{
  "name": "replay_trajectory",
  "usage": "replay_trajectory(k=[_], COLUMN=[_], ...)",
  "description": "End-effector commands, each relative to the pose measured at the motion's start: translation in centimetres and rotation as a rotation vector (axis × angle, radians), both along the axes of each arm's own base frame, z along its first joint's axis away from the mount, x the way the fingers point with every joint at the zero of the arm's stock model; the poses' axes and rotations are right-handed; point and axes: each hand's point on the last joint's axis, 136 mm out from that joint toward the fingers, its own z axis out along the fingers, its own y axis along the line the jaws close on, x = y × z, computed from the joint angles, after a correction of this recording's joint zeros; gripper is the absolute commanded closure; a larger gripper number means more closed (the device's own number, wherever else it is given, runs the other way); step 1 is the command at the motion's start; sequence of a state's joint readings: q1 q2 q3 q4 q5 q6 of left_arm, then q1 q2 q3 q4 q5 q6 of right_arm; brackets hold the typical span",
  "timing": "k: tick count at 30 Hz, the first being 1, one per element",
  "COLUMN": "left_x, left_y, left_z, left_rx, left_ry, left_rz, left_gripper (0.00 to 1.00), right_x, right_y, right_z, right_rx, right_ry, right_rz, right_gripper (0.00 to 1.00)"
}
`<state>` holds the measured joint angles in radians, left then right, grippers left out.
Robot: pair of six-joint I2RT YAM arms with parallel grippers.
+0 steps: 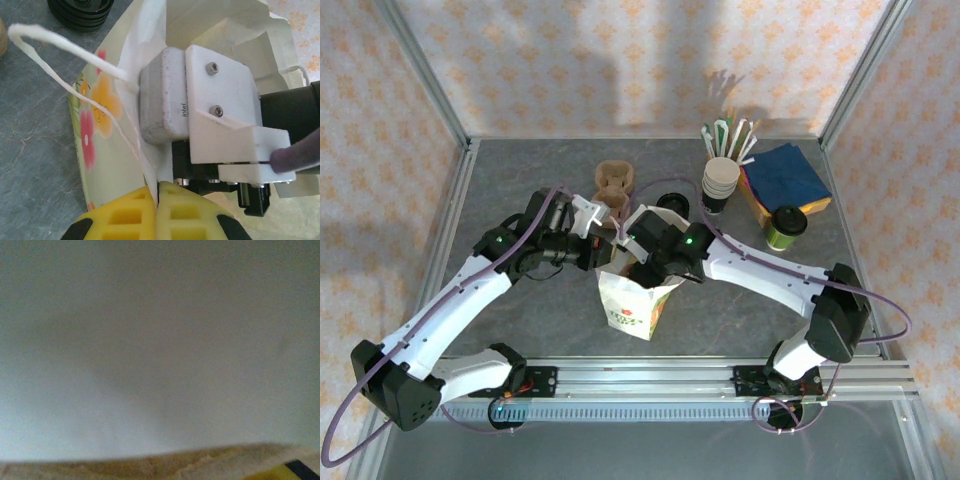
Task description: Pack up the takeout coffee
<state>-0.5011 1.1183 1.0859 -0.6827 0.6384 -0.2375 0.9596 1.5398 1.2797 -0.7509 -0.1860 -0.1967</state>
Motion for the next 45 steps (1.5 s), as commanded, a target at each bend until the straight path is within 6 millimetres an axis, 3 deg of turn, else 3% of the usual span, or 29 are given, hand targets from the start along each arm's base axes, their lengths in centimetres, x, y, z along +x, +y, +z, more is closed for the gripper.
replay_trajectory(k=[1,11,17,26,33,38,45], left_x=[1.1,1.4,2.1,2.4,2.2,2.0,2.0], left_y=[0.5,0.1,1.0,1.3,0.9,1.0,0.9], left_z=[2.3,2.3,2.8,3.4,3.6,3.5,3.5], left_rx=[-0.003,-0.010,0.029,0.036,0.009,0.011,0.009], left_ry=[-0.082,-0.074,-0.109,-0.124,-0.122,-0.117,-0.113], left_rz=[0.035,0.022,0.075,0.100,0.086,0.082,0.080], left_gripper=[1.00,1.00,1.00,1.00,1.00,1.00,1.00], right_x=[-1.7,-1.3,-1.3,-1.4,-0.9,-0.6,-0.1], right_y=[-2.4,-1.6,-2.0,-1.4,-1.1,-1.1,-0.9], right_z=[-1.6,-0.9,-0.9,1.0,-0.5,-0.6,1.6], right_rx=[-0.100,-0.079,-0.102,-0.026,-0.064,-0.072,-0.023], right_ry=[0.058,0.059,0.060,0.037,0.052,0.044,-0.004], right_rz=[-0.009,-0.012,-0.020,-0.015,-0.030,-0.036,-0.052], right_gripper=[0.61,0.59,0.59,0.59,0.58,0.48,0.27])
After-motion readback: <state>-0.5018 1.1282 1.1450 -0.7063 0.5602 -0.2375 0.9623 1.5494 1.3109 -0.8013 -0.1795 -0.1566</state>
